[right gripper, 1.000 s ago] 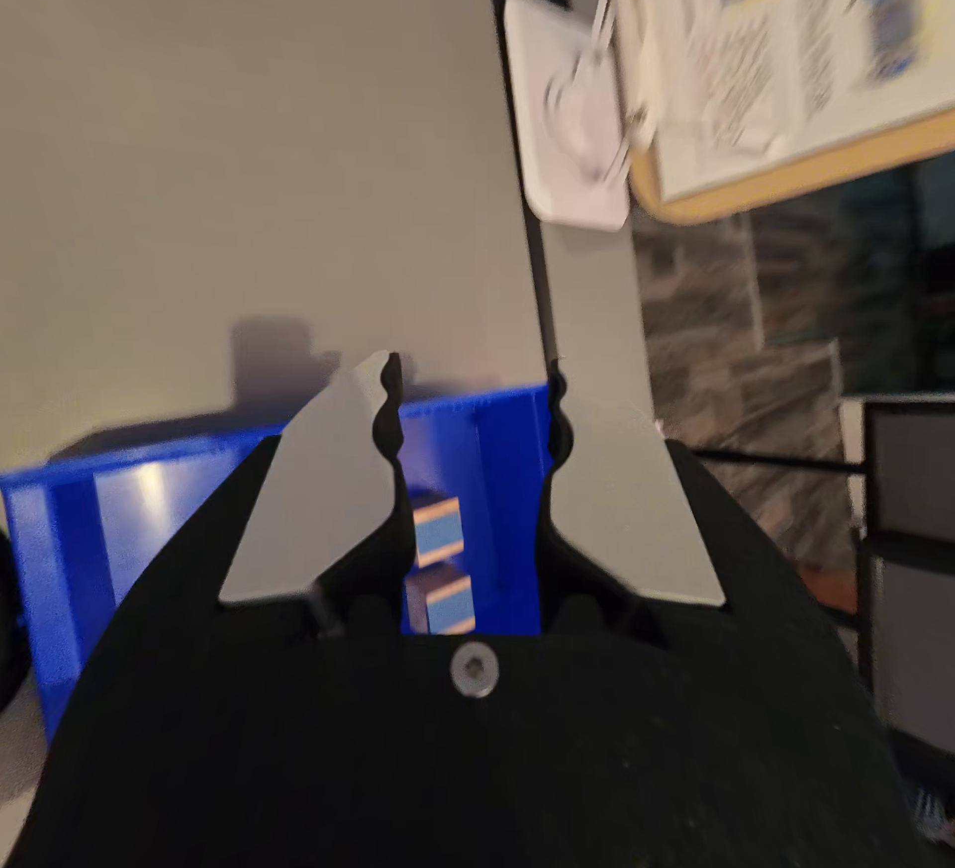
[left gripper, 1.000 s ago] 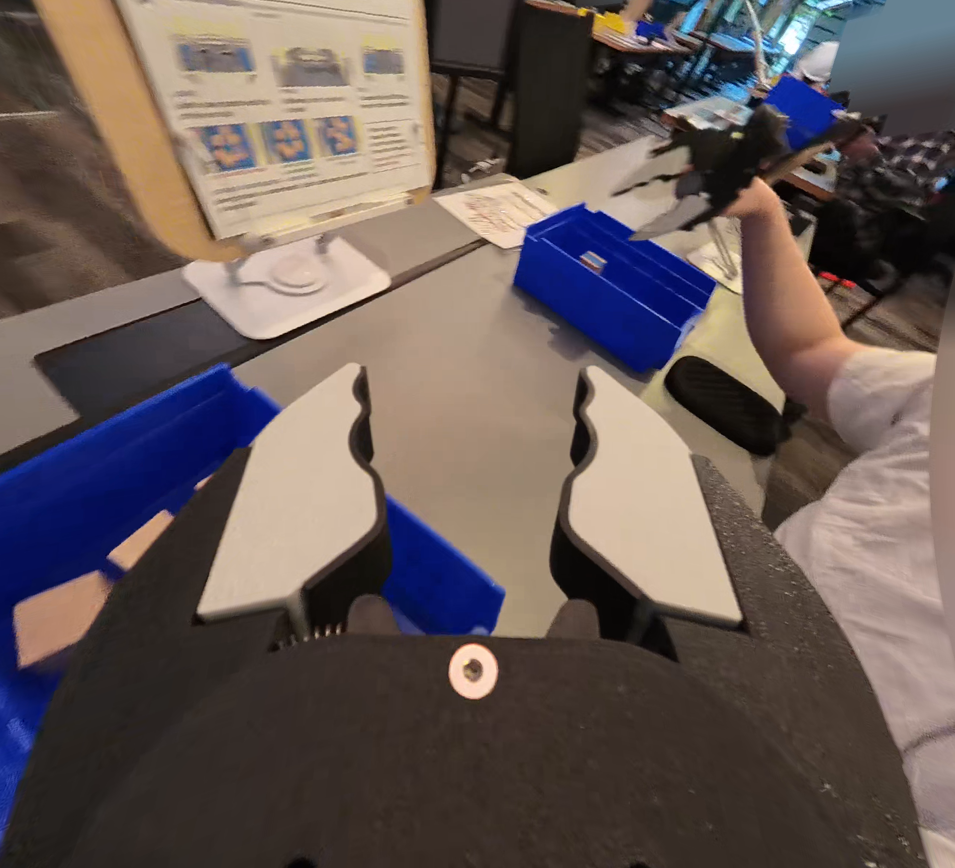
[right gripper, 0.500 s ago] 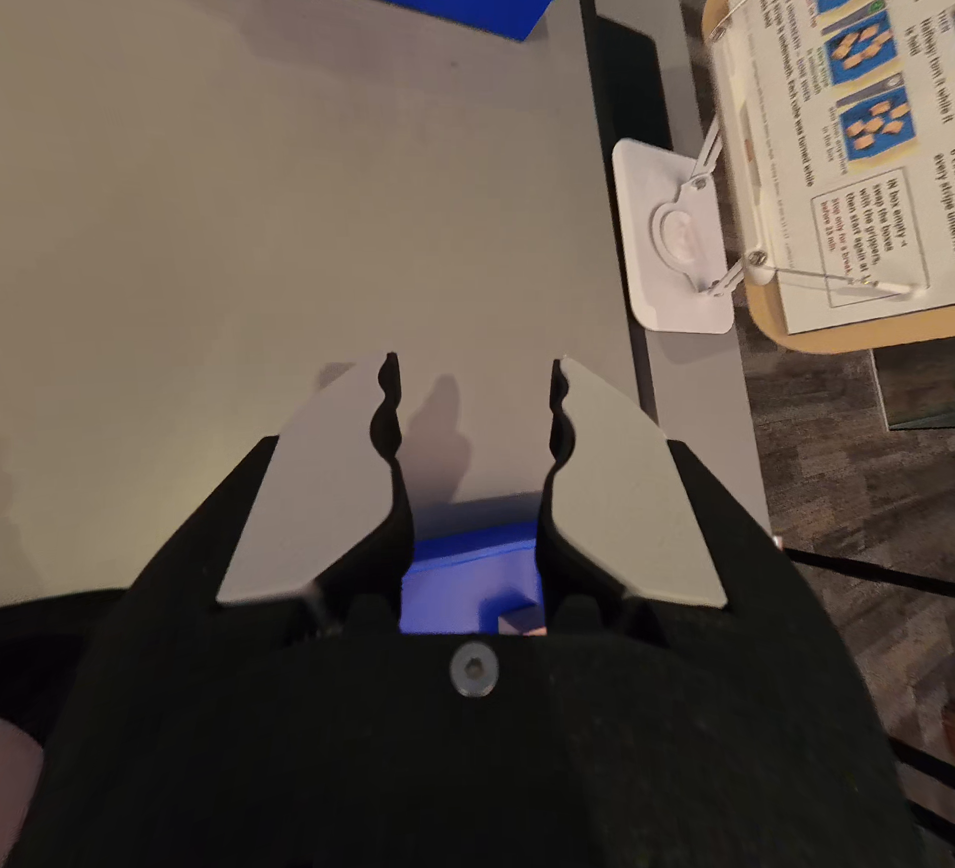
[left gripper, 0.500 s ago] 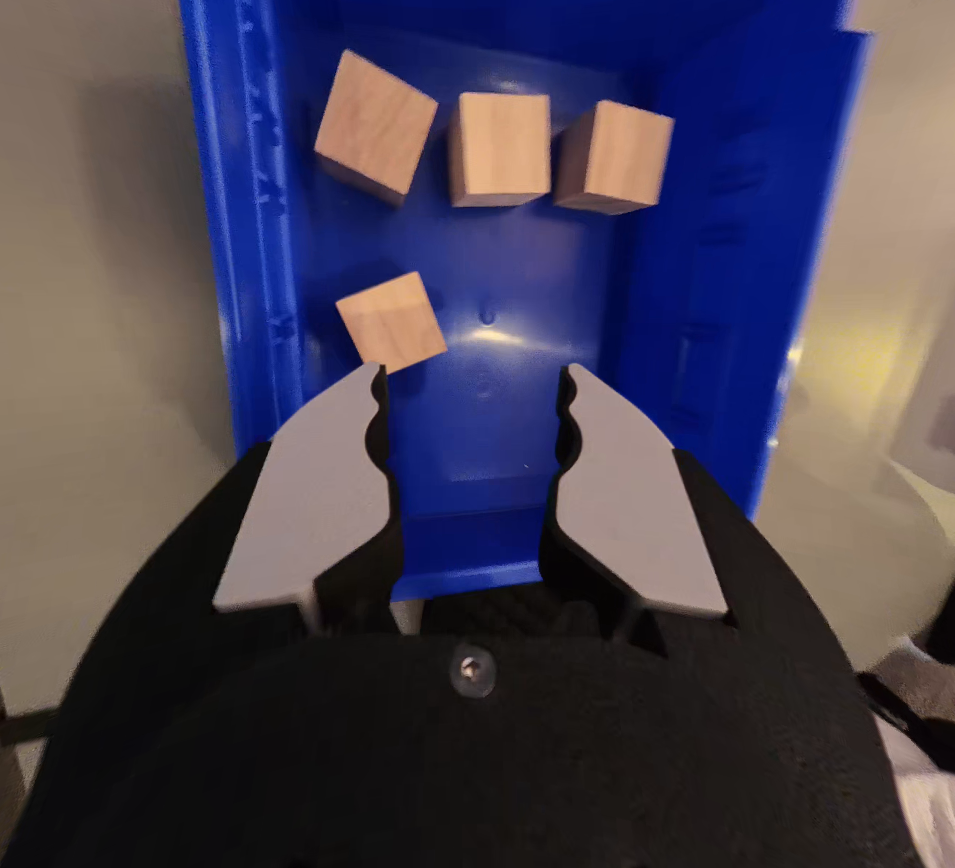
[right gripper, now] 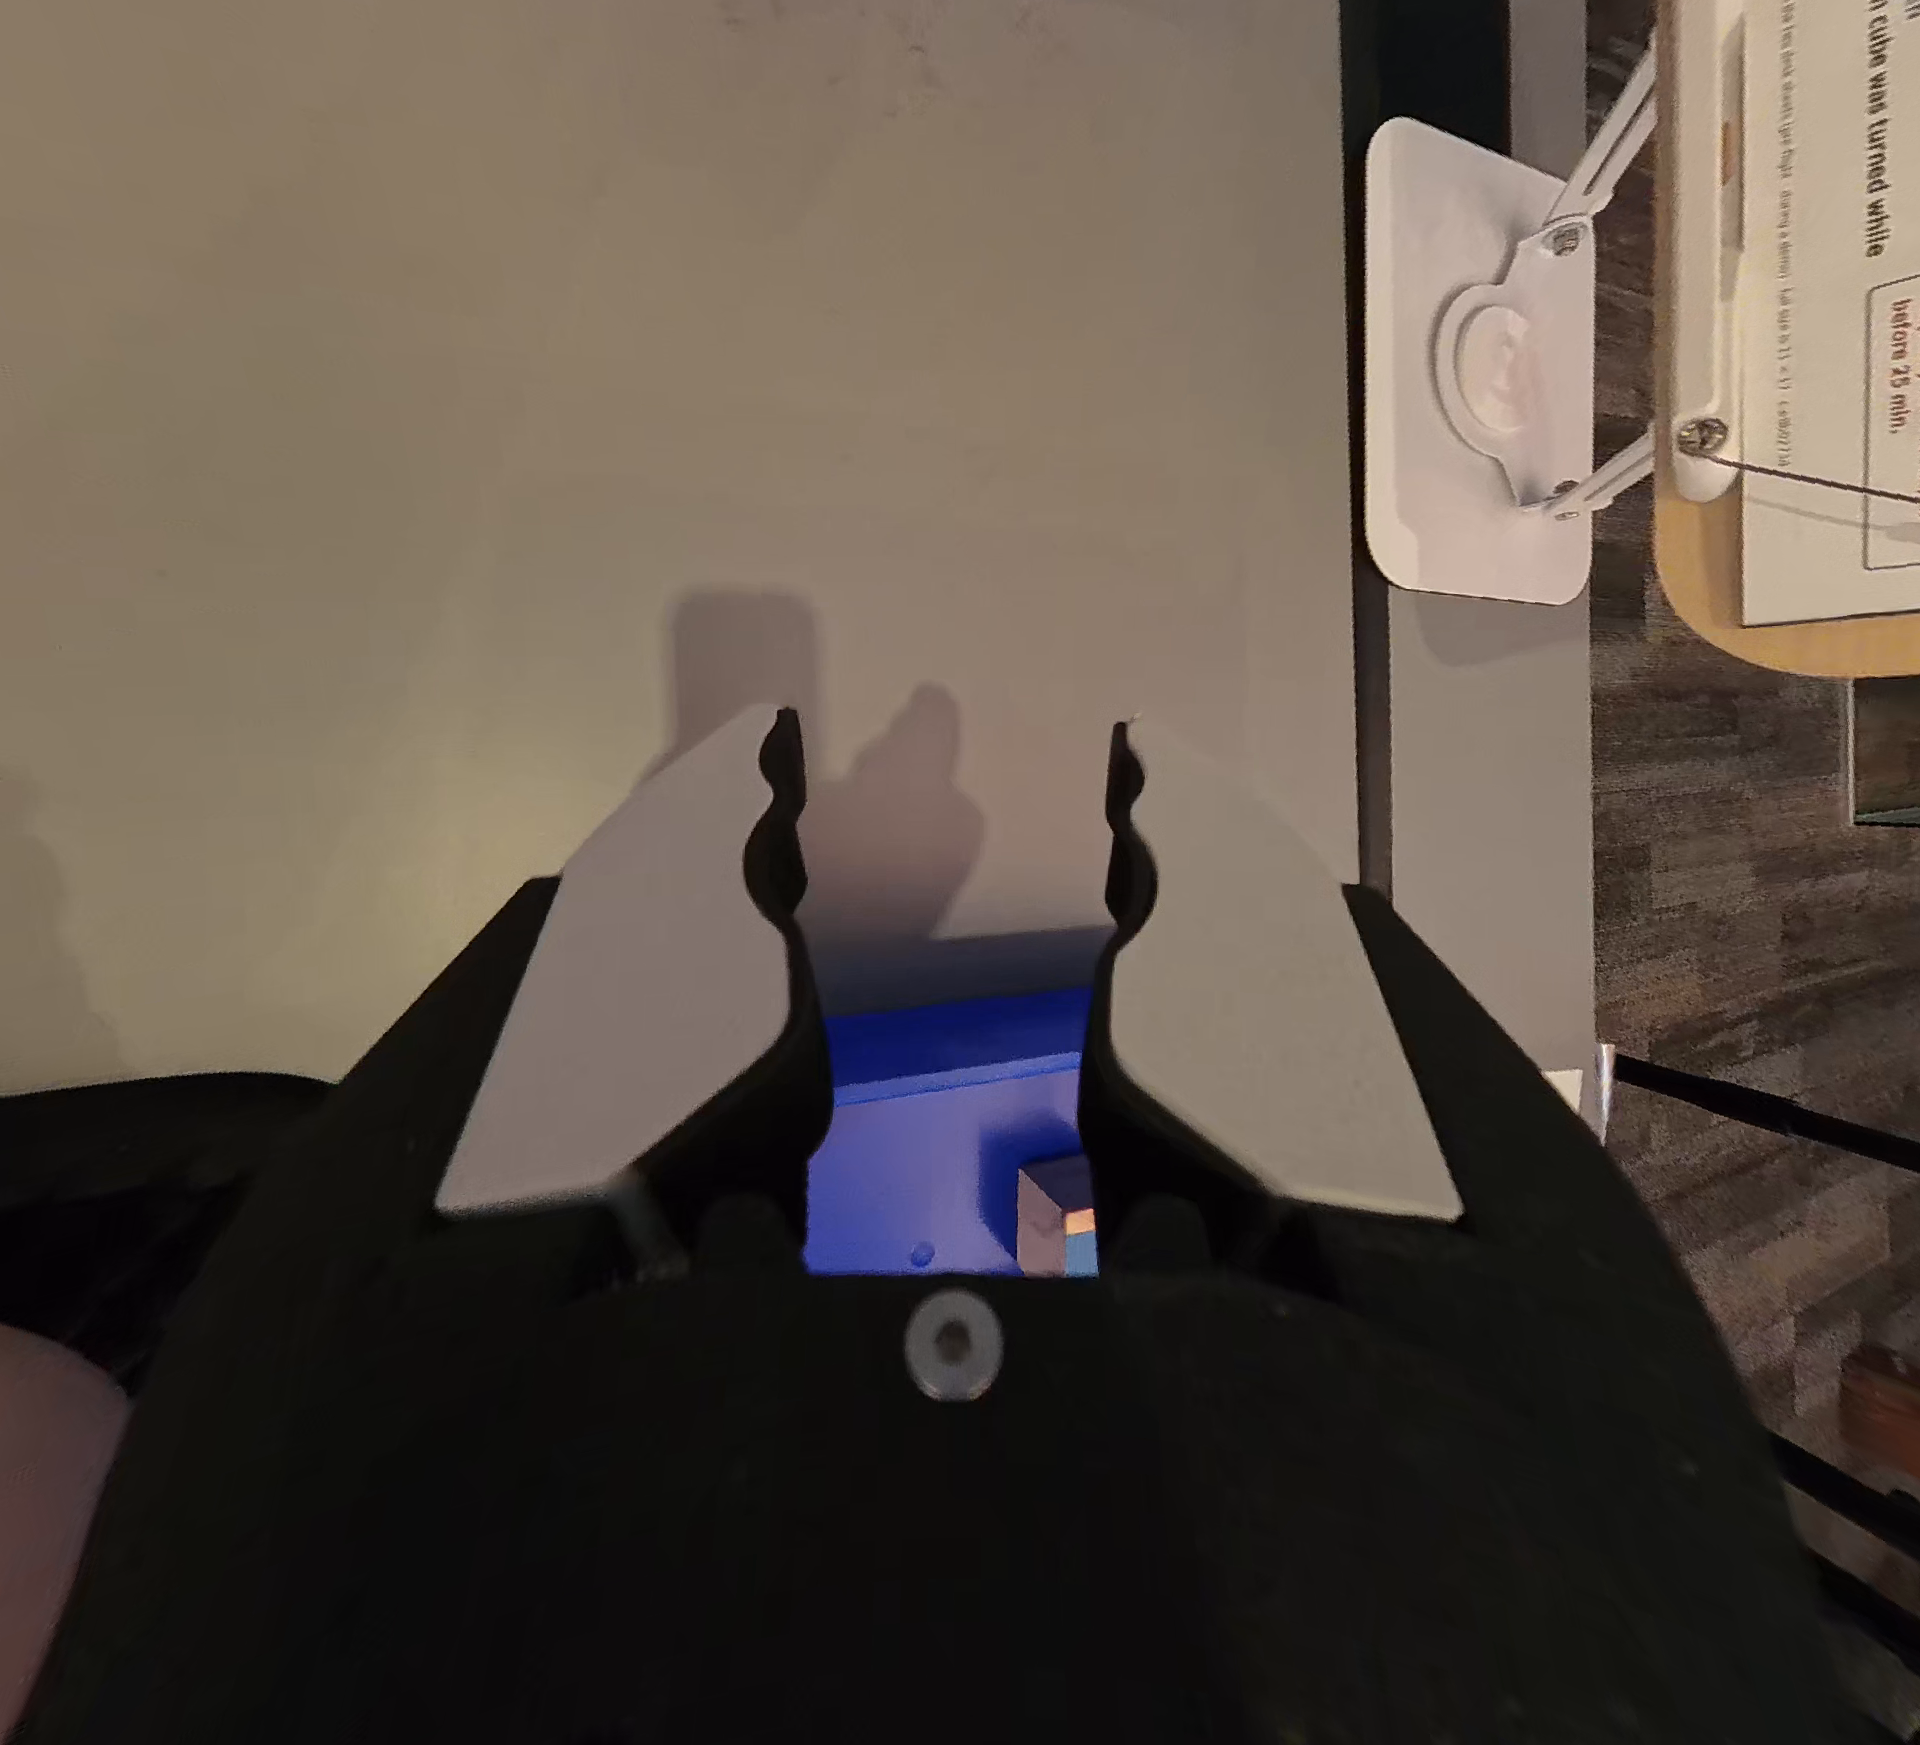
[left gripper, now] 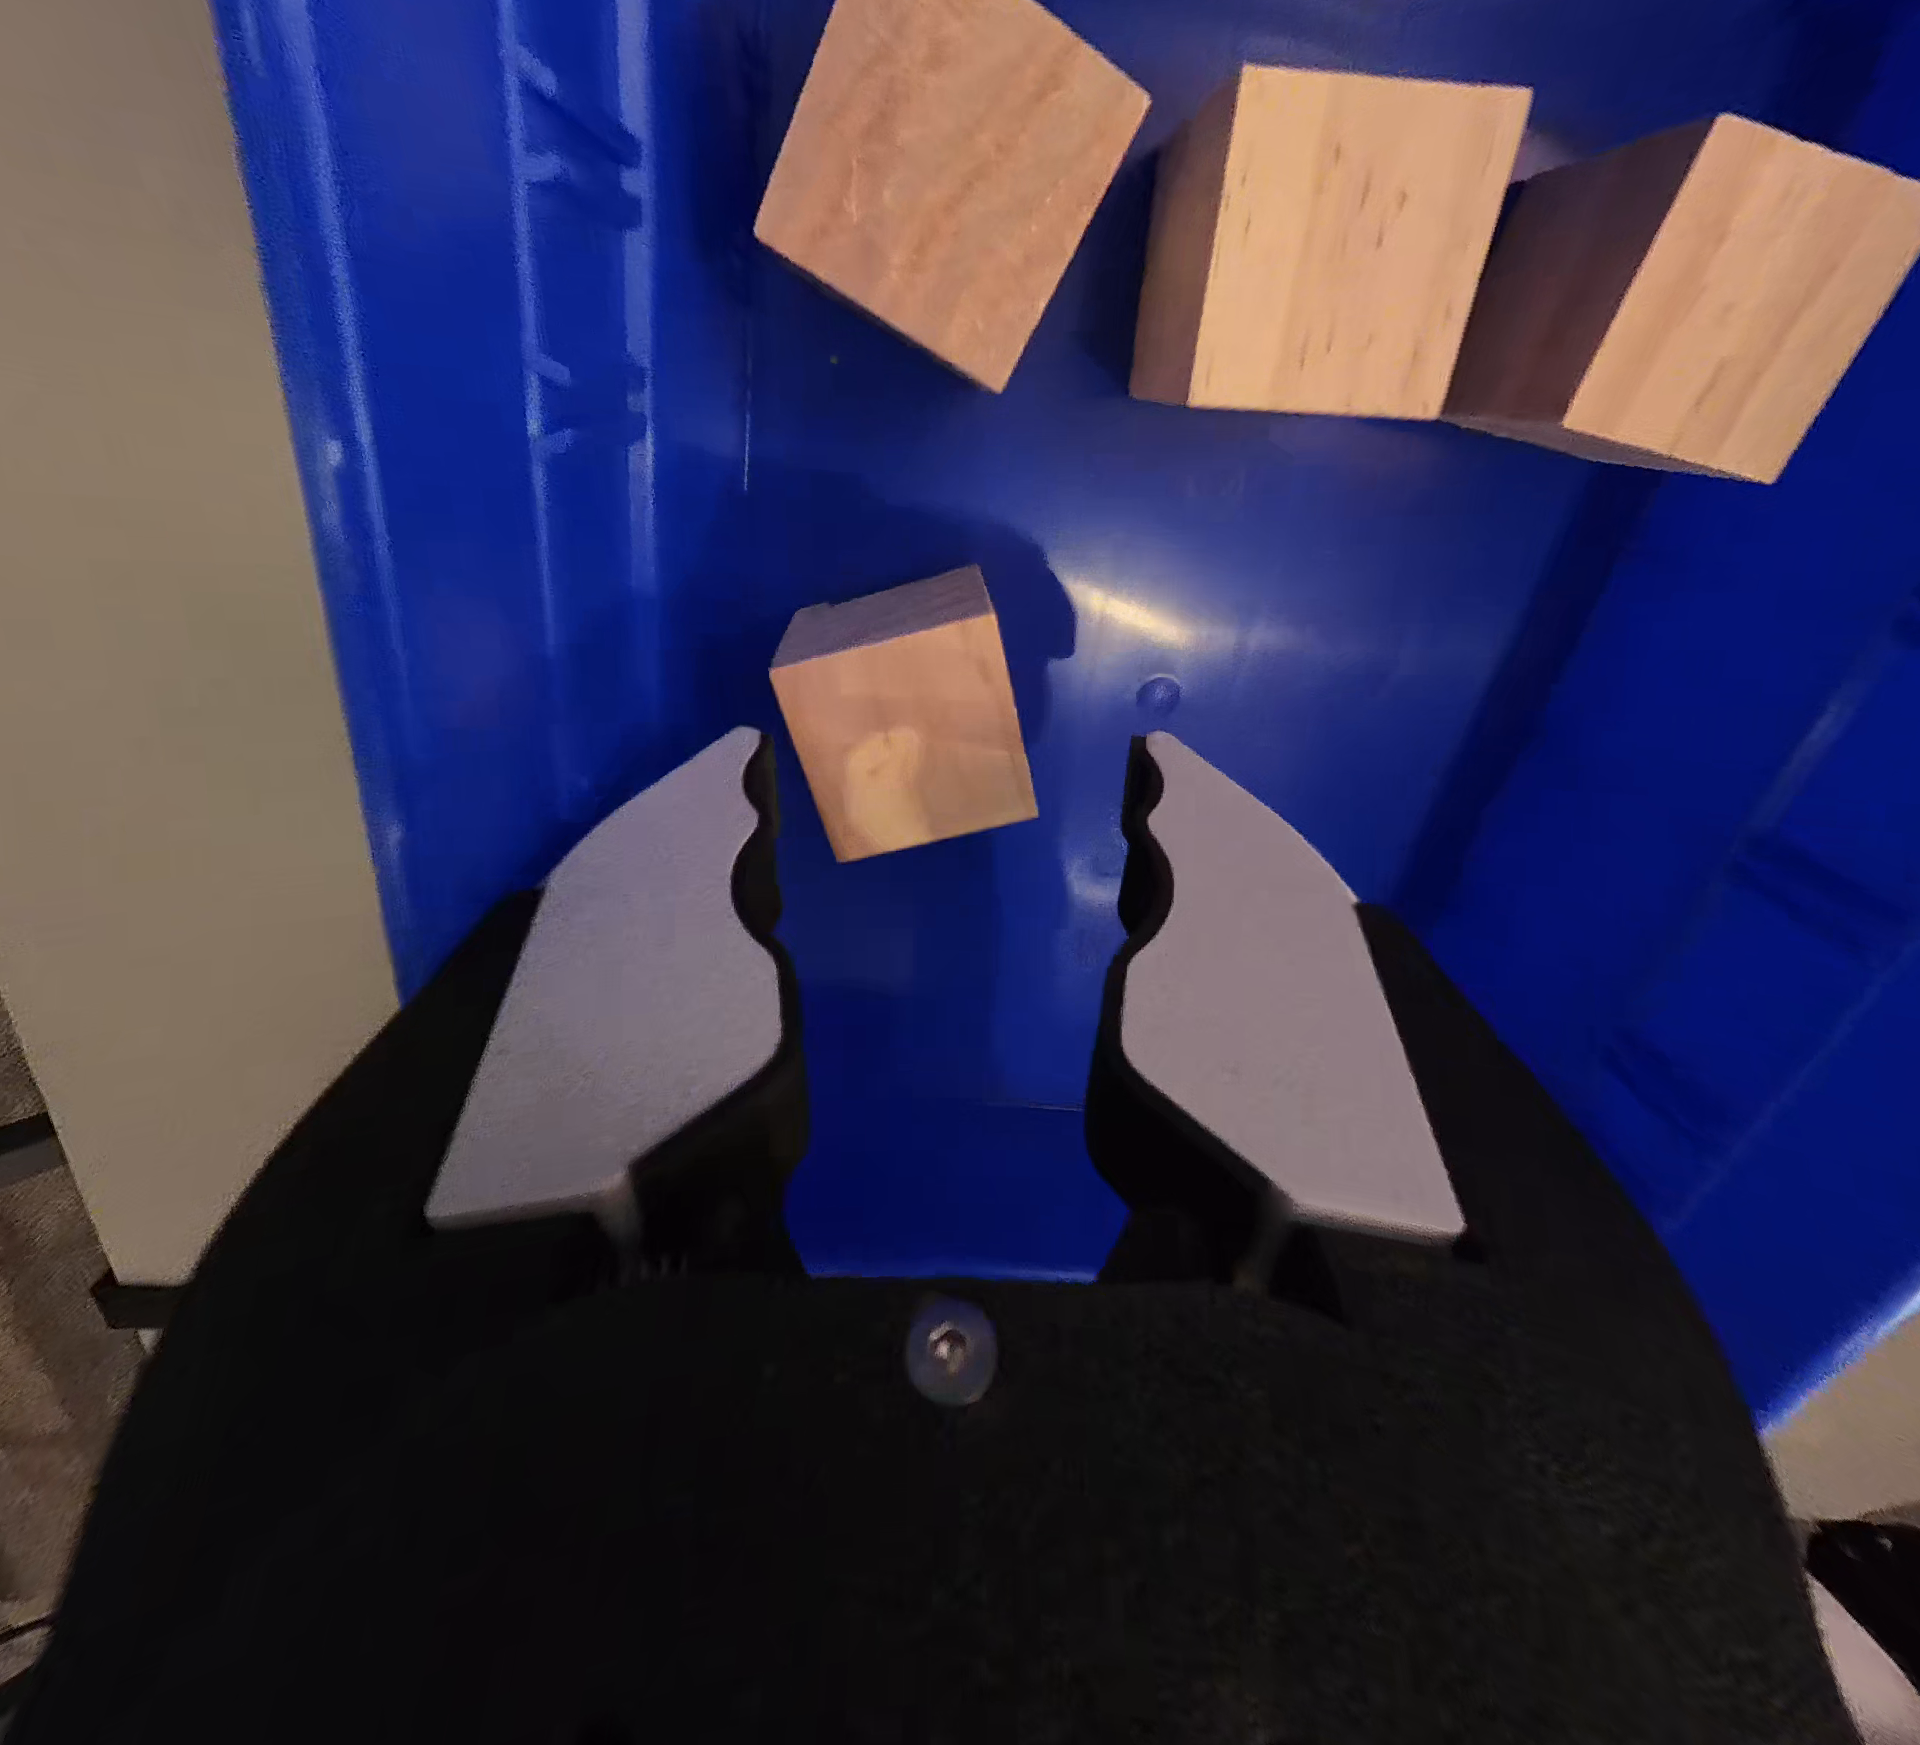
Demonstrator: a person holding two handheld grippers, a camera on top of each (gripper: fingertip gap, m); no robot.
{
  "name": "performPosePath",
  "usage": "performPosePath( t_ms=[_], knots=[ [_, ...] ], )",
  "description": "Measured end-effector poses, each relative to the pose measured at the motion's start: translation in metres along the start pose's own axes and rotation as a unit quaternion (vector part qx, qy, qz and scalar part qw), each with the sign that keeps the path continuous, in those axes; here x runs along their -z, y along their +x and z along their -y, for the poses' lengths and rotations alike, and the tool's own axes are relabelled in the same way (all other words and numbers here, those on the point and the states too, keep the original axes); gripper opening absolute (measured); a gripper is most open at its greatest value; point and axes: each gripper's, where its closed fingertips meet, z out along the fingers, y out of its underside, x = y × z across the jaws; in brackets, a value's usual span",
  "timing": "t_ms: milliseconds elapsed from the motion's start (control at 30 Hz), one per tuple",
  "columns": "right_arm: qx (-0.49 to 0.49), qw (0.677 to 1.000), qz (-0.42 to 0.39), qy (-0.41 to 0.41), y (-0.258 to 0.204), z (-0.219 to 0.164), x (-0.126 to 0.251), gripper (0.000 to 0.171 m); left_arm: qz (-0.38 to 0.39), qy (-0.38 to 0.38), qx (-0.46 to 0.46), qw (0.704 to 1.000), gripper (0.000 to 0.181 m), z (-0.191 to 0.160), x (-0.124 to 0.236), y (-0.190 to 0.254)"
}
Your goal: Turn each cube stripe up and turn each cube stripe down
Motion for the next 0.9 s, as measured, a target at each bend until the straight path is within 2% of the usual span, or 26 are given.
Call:
performPosePath(
  t_ms=[333,467,600,667,733,800,833,900],
  knots=[
    [0.01,0.999,0.024,-0.018,-0.008,0.0,-0.012,0.055,0.063,-0.019,-0.01,0.998,0.06,0.003,-0.017,-0.007],
    [0.013,0.999,0.032,-0.025,-0.01,-0.001,-0.016,0.054,0.108,-0.037,-0.039,0.993,0.047,0.002,-0.022,-0.014],
    [0.014,0.999,0.032,-0.029,-0.01,-0.001,-0.018,0.054,0.111,-0.048,-0.083,0.989,0.047,0.0,-0.018,-0.01],
    [0.017,0.999,0.03,-0.031,-0.01,-0.001,-0.02,0.054,0.104,-0.027,-0.096,0.99,0.046,0.003,-0.006,-0.005],
    [0.02,0.999,0.026,-0.029,-0.008,0.002,-0.022,0.053,0.073,0.011,-0.109,0.991,0.046,0.005,0.016,0.007],
    [0.026,0.999,0.01,-0.021,-0.003,0.008,-0.025,0.053,-0.017,0.071,-0.145,0.987,0.046,0.006,0.047,0.036],
    [0.032,0.999,-0.007,-0.011,0.002,0.015,-0.026,0.054,-0.087,0.108,-0.17,0.976,0.046,0.005,0.067,0.06],
    [0.044,0.997,-0.057,0.036,0.016,0.042,-0.029,0.054,-0.239,0.184,-0.23,0.925,0.046,-0.005,0.116,0.111]
  ],
)
